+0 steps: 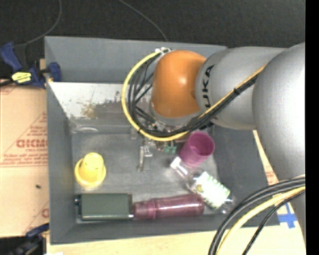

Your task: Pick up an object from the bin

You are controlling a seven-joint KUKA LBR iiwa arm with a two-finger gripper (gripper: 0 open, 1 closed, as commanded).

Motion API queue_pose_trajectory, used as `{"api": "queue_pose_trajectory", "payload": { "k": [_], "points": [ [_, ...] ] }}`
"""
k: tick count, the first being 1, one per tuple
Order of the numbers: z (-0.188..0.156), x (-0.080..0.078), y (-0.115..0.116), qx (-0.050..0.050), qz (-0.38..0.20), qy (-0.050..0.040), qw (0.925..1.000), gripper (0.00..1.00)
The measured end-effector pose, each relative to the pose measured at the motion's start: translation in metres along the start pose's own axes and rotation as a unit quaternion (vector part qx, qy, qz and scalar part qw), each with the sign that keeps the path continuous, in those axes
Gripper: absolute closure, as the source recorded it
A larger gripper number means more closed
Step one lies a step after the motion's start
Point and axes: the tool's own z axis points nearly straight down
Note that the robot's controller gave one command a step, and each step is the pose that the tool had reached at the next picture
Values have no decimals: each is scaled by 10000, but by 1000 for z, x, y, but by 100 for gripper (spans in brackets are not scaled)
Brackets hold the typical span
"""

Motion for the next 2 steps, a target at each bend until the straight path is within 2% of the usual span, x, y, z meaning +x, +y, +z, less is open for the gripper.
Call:
{"api": "queue_pose_trajectory", "payload": {
  "k": [1, 2],
  "points": [
    [-5, -2, 0, -5, 16, -41, 10000, 0],
    [62, 44, 129, 4, -682, -25, 9977, 0]
  ]
}}
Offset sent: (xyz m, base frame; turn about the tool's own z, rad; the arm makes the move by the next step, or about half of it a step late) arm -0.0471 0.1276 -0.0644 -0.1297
